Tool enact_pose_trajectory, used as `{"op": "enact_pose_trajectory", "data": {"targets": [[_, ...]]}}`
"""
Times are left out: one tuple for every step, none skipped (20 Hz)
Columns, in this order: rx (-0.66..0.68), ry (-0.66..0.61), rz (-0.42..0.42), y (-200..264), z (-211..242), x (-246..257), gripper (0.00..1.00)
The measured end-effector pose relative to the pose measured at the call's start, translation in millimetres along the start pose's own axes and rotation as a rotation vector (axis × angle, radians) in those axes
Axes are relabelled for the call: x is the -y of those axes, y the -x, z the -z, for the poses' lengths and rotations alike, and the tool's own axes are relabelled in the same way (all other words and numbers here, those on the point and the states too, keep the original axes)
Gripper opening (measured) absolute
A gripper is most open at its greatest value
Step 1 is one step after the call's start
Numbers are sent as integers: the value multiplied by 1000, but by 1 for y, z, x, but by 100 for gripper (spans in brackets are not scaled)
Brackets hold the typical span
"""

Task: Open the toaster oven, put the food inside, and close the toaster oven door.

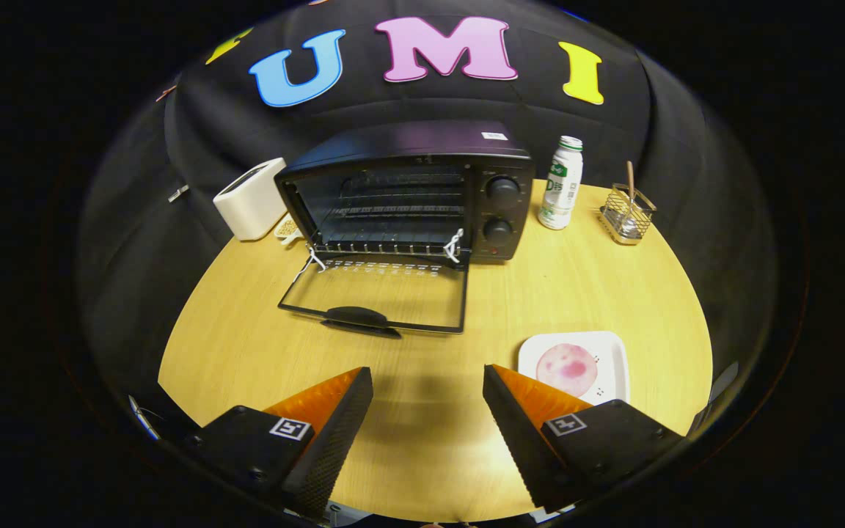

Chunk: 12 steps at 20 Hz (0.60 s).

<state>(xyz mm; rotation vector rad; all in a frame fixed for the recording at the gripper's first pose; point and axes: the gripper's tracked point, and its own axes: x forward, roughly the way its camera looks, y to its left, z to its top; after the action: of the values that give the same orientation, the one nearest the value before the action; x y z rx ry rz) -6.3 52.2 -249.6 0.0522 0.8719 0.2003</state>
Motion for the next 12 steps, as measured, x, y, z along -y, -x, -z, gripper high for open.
{"op": "enact_pose_trajectory", "data": {"targets": [[-7,-13,1,3,-3,14,100],[-14,-28,3,5,-6,30,100],[-18,-42,8,7,-9,45,100],[-24,-55,13,8,-12,60,100],[-29,-69,17,9,-14,76,100],[-34,-85,20,10,-15,91,100],[-41,-105,22,11,-16,103,100],[-46,-125,25,13,-17,116,100],[-51,-145,21,13,-19,127,100],[-62,-161,13,12,-19,136,100],[-82,-174,2,10,-18,144,100],[-99,-182,-7,7,-15,154,100]]}}
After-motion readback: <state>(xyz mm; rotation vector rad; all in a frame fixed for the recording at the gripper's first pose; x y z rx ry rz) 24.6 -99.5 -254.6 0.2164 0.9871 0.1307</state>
